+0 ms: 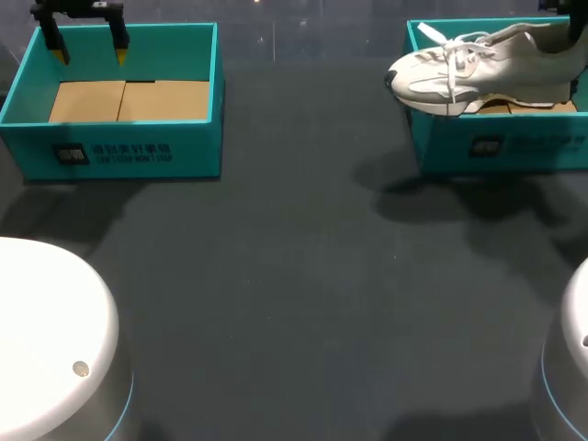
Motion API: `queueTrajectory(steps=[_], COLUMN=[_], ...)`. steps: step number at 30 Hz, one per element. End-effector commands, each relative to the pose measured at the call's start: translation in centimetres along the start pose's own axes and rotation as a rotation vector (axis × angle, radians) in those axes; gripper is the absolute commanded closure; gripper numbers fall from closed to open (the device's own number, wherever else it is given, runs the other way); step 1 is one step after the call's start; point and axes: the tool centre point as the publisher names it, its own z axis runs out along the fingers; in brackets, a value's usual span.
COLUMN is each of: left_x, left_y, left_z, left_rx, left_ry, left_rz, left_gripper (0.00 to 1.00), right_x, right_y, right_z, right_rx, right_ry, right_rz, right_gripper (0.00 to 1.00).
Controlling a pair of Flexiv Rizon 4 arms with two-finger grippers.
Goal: Take the shoe out of the shoebox, open the shoe tongue, remove and reinsert the insole, then place the shoe into the shoebox
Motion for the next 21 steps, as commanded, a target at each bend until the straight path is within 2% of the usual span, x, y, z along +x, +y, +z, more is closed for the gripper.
queueTrajectory(steps=[1,10,15,21], left_x=[0.0,0.0,0.0,0.0], left_y=[0.0,0.0,0.0,0.0], left_z=[0.0,0.0,0.0,0.0], left_rx=[0.000,0.000,0.000,0.000], left_ry=[0.000,0.000,0.000,0.000], left_rz=[0.000,0.000,0.000,0.000], left_gripper=[0.00,0.00,0.00,0.00], right_x=[1.6,5.5,9.3,12.6], right_y=[-3.1,-10.8,-14.9,-18.2], right_z=[-1.5,-3.2,-2.3,-0.6], right_rx=[-0.043,-0.100,-0.113,-0.112], right_ry=[-0.024,-0.050,-0.119,-0.104], right_rz=[0.011,0.019,0.018,0.030], right_gripper=[1.00,1.00,1.00,1.00])
